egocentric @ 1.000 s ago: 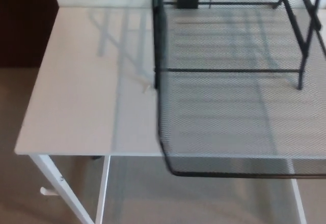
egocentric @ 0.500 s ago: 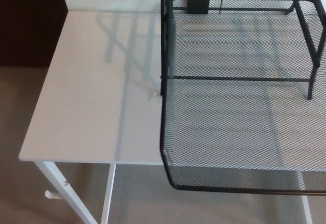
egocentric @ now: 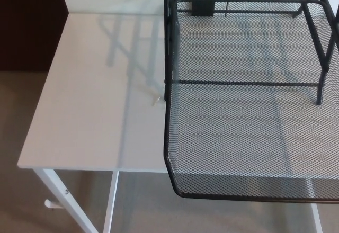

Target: The robot walk towards a table in front and then pushes a layer of a file tray back to its original position using its right hand

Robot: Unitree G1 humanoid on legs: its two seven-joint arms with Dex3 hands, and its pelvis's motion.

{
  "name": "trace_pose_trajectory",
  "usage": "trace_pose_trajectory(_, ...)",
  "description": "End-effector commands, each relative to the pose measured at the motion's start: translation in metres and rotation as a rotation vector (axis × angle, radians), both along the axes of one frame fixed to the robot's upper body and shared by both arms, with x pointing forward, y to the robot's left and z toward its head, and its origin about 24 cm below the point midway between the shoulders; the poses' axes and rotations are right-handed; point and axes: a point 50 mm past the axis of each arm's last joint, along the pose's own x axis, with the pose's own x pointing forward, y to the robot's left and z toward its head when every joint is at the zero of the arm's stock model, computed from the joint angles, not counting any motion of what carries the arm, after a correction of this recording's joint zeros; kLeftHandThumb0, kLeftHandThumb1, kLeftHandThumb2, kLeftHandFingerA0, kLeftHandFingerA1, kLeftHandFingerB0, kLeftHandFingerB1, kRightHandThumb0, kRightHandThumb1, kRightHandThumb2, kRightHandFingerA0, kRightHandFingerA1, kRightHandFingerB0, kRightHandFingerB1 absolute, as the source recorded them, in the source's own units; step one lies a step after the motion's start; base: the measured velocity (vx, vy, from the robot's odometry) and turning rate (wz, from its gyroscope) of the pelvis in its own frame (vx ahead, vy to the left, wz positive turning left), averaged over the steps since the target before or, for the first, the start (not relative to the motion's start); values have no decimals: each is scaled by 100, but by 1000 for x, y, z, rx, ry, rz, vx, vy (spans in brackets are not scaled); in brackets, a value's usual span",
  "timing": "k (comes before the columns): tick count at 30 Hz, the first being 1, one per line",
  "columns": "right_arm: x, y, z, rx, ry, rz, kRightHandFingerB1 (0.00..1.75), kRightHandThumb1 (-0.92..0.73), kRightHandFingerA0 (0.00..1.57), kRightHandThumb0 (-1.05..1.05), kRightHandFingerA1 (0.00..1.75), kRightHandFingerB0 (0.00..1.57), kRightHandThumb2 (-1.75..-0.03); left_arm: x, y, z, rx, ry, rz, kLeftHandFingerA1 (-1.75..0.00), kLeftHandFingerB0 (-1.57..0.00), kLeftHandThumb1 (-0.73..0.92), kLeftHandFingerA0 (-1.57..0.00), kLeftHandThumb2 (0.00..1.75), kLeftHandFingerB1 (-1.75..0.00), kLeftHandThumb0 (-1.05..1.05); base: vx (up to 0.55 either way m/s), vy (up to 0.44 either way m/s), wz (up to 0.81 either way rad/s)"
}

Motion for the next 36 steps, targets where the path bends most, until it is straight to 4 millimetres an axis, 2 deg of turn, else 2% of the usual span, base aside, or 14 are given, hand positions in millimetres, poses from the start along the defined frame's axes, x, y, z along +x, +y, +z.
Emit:
trace_pose_trajectory(1, -28, -4, 37, 210, -91, -85, 47, -55, 69, -9, 51, 57, -54, 2, 7, 3, 15, 7, 9, -47, -34, 69, -49, 59, -38, -3, 0, 0, 0)
trace_pose_trajectory(6, -47, -21, 64, 325, -202, -281, 46, -57, 68, -13, 51, 55, -56, 3, 7, 4, 27, 5, 1, -48, -35, 68, -50, 59, -38, -6, 0, 0, 0)
trace_pose_trajectory(7, -51, -30, 80, 354, -254, -314, 46, -57, 71, -18, 52, 56, -56, 4, 8, 3, 29, 5, -1, -48, -36, 68, -51, 58, -38, -5, 0, 0, 0)
trace_pose_trajectory(12, -56, -53, 115, 376, -260, -316, 53, -50, 67, -27, 59, 55, -63, 7, 8, 4, 34, 4, 7, -48, -36, 69, -51, 59, -38, -3, 0, 0, 0)
trace_pose_trajectory(17, -54, -77, 141, 342, -314, -330, 48, -54, 68, -17, 54, 56, -55, 8, 9, 6, 49, 4, 10, -48, -36, 68, -53, 58, -38, -3, 0, 0, 0)
trace_pose_trajectory(20, -54, -86, 165, 327, -401, -409, 49, -56, 68, -12, 55, 56, -54, 9, 11, 6, 61, 1, -1, -47, -36, 68, -53, 58, -38, -5, 0, 0, 0)
trace_pose_trajectory(23, -52, -94, 189, 280, -617, -490, 50, -50, 66, -20, 52, 60, -59, 10, 10, 7, 53, -1, 3, -48, -36, 68, -52, 59, -38, -4, 0, 0, 0)
trace_pose_trajectory(25, -52, -95, 199, 222, -678, -534, 44, -51, 65, -19, 46, 56, -55, 9, 10, 7, 55, 1, 8, -47, -37, 68, -53, 58, -38, -5, 0, 0, 0)
trace_pose_trajectory(27, -47, -87, 221, 132, -904, -602, 41, -49, 47, -18, 45, 42, -54, 9, 12, 8, 52, -2, 15, -47, -35, 69, -51, 59, -38, -5, 0, 0, 0)
trace_pose_trajectory(28, -46, -86, 225, 118, -957, -615, 41, -49, 47, -18, 45, 42, -54, 10, 11, 8, 48, -2, 18, -47, -35, 69, -51, 59, -38, -5, 0, 0, 0)
trace_pose_trajectory(29, -45, -84, 232, 63, -1021, -629, 45, -45, 43, -32, 48, 39, -62, 12, 12, 8, 46, -3, 19, -47, -35, 69, -51, 59, -38, -5, 0, 0, 0)
trace_pose_trajectory(30, -45, -82, 240, 29, -1136, -603, 53, -36, 27, -16, 57, 22, -82, 12, 12, 8, 46, -5, 17, -46, -36, 70, -51, 58, -38, -5, 0, 0, 0)
trace_pose_trajectory(34, -45, -73, 255, -37, -1290, -563, 53, -36, 25, -20, 56, 19, -83, 14, 12, 9, 36, -8, 32, -47, -34, 70, -50, 59, -38, -3, 0, 0, 0)
trace_pose_trajectory(36, -45, -54, 268, -95, -1394, -488, 53, -36, 22, -18, 55, 21, -84, 15, 13, 10, 47, -10, 24, -47, -34, 69, -51, 59, -37, -4, 0, 0, 0)
